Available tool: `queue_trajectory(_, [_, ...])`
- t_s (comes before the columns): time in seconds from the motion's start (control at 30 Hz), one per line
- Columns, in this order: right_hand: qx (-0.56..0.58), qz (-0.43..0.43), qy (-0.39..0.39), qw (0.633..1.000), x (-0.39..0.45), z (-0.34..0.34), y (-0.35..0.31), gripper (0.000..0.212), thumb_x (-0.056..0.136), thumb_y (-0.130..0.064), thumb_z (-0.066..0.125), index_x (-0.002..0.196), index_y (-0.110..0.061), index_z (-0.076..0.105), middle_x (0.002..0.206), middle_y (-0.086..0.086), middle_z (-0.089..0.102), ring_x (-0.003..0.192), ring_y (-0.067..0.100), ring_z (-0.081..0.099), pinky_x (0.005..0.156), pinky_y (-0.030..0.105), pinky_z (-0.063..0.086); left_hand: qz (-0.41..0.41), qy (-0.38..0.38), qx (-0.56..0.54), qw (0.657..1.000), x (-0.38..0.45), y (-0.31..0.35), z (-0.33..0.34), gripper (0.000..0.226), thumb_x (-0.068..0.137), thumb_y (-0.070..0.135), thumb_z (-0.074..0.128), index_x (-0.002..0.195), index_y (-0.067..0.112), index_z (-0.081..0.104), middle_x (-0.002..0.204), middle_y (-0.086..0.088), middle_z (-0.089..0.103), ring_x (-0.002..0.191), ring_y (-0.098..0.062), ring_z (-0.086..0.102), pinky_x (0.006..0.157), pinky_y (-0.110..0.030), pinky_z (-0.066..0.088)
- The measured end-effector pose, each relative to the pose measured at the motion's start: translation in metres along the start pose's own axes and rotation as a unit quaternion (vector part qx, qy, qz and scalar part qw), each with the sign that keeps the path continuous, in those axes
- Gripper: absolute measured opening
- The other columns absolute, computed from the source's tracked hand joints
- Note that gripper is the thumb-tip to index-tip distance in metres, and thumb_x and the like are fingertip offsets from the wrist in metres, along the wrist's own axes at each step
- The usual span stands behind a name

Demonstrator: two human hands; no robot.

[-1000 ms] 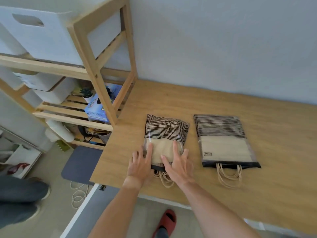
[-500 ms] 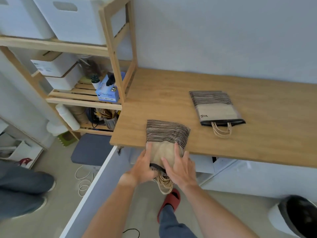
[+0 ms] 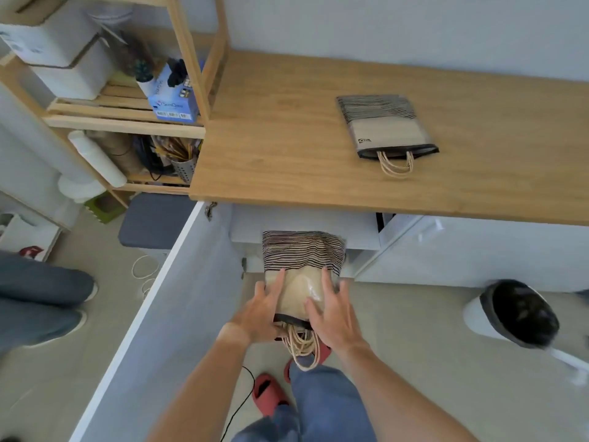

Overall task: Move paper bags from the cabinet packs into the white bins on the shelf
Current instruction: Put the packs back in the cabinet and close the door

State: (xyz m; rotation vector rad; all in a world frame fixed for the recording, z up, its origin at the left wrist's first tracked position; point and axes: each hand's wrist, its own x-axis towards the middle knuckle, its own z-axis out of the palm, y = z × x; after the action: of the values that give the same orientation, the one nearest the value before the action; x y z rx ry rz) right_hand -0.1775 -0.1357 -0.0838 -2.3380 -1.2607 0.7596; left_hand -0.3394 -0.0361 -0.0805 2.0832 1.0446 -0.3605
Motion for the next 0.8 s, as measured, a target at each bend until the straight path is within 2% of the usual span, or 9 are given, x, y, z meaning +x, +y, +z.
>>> queue_trajectory(0.13, [-0.005,0.006,-0.03,1.0,0.004,0.016,0.006,0.08,0.091,-0.059,0.049,0.157,-0.034,0.011,0.137,0.006,0.029,0.119,0.035,0.049,0.096,0.046,0.049,0.007,0.046,-0.004,0.999,0.004,-0.018,0.024,0.099,0.09,0.008,0.052,0.15,0.04,-0.021,0.134,-0.009,0.026,0.088,-0.035,0.059,0.078,-0.048,0.053])
queue_trajectory(0.2, [-0.019,0.002,-0.038,0.999,0.014,0.025,0.004,0.078,0.092,-0.057,0.052,0.157,-0.035,0.015,0.152,0.011,0.021,0.129,0.042,0.041,0.104,0.048,0.043,-0.002,0.084,0.009,0.996,0.017,-0.028,0.031,0.098,0.088,0.001,0.048,0.151,0.035,-0.019,0.131,-0.012,0.029,0.079,-0.037,0.059,0.073,-0.05,0.053])
queue_trajectory(0.3, [-0.03,-0.015,-0.044,0.998,0.036,0.042,0.003,0.073,0.093,-0.055,0.055,0.154,-0.035,0.022,0.156,0.014,0.017,0.132,0.045,0.037,0.105,0.049,0.04,-0.009,0.097,-0.003,0.995,0.041,-0.05,0.041,0.106,0.087,-0.001,0.051,0.146,0.041,-0.026,0.131,-0.012,0.028,0.077,-0.038,0.059,0.071,-0.051,0.054])
queue_trajectory(0.37, [-0.034,-0.031,-0.05,0.998,0.058,0.057,0.007,0.068,0.093,-0.054,0.054,0.152,-0.035,0.026,0.156,0.015,0.017,0.133,0.045,0.035,0.105,0.05,0.041,-0.008,0.109,-0.02,0.994,0.063,-0.069,0.048,0.111,0.086,-0.001,0.053,0.143,0.046,-0.03,0.133,-0.013,0.028,0.084,-0.036,0.058,0.075,-0.049,0.055])
queue_trajectory(0.47, [-0.047,-0.066,-0.037,0.996,0.103,0.083,0.014,0.061,0.094,-0.053,0.054,0.147,-0.034,0.031,0.153,0.012,0.015,0.131,0.045,0.036,0.104,0.049,0.042,-0.005,0.114,-0.066,0.991,0.103,-0.092,0.047,0.109,0.088,0.004,0.056,0.144,0.048,-0.026,0.14,-0.014,0.025,0.11,-0.038,0.053,0.091,-0.045,0.05])
queue_trajectory(0.57, [-0.066,-0.081,-0.032,0.994,0.157,0.108,0.023,0.064,0.095,-0.054,0.054,0.148,-0.025,0.034,0.153,0.013,0.016,0.128,0.046,0.039,0.104,0.05,0.042,0.002,0.102,-0.081,0.991,0.145,-0.118,0.034,0.105,0.086,0.033,0.068,0.152,0.04,-0.013,0.146,-0.011,0.024,0.126,-0.033,0.045,0.104,-0.037,0.043])
queue_trajectory(0.63, [-0.082,-0.107,-0.016,0.991,0.192,0.125,0.03,0.07,0.095,-0.053,0.055,0.15,-0.014,0.036,0.15,0.018,0.02,0.124,0.047,0.044,0.105,0.053,0.043,0.009,0.102,-0.073,0.992,0.172,-0.135,0.024,0.102,0.086,0.041,0.069,0.155,0.035,-0.006,0.144,-0.009,0.028,0.131,-0.028,0.041,0.106,-0.029,0.037])
queue_trajectory(0.7, [-0.093,-0.137,0.013,0.986,0.225,0.142,0.036,0.071,0.096,-0.049,0.058,0.148,-0.006,0.038,0.146,0.021,0.026,0.117,0.046,0.051,0.104,0.055,0.043,0.017,0.109,-0.064,0.992,0.205,-0.152,0.016,0.093,0.088,0.036,0.07,0.156,0.026,0.008,0.143,-0.012,0.033,0.133,-0.028,0.037,0.106,-0.021,0.03])
queue_trajectory(0.8, [-0.1,-0.147,0.041,0.983,0.269,0.169,0.042,0.068,0.098,-0.046,0.055,0.145,-0.001,0.038,0.145,0.023,0.028,0.115,0.043,0.051,0.103,0.053,0.039,0.009,0.161,-0.035,0.986,0.257,-0.172,0.012,0.07,0.093,0.017,0.064,0.153,0.015,0.028,0.145,-0.019,0.039,0.136,-0.034,0.037,0.112,-0.028,0.028])
